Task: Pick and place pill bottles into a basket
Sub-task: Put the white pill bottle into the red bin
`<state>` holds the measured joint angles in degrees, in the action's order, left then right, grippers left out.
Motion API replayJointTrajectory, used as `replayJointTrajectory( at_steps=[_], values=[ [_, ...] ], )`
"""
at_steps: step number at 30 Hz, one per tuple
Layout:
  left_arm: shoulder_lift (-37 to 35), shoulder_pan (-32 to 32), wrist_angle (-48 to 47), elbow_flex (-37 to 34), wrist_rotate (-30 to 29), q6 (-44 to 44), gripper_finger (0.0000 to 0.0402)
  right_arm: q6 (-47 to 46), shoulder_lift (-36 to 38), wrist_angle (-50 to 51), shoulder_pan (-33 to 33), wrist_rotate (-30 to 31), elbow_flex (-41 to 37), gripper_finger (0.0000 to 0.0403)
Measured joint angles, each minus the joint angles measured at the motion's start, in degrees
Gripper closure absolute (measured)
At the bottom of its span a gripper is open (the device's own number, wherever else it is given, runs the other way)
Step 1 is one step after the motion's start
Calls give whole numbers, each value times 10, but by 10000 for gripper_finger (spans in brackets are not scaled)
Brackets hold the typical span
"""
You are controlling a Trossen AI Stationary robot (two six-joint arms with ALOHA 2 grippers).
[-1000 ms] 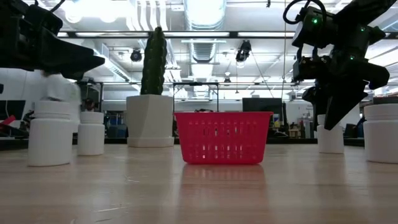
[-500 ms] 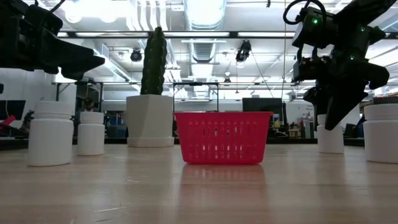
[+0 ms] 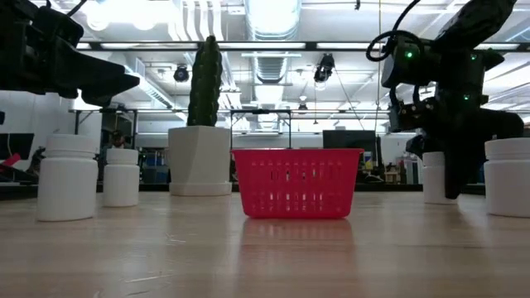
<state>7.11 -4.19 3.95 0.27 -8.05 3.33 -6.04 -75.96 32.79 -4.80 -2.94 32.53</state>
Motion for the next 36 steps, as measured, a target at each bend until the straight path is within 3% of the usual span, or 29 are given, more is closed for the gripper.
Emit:
replayJointTrajectory(
  at_steps=[22,30,36],
  values=[
    [0,0,0,0,0,0,175,5,45,-3,0,1,0,185],
    [0,0,0,0,0,0,175,5,45,-4,0,2,1,237],
    [0,0,0,0,0,0,175,5,46,-5,0,2,1,237]
  ],
)
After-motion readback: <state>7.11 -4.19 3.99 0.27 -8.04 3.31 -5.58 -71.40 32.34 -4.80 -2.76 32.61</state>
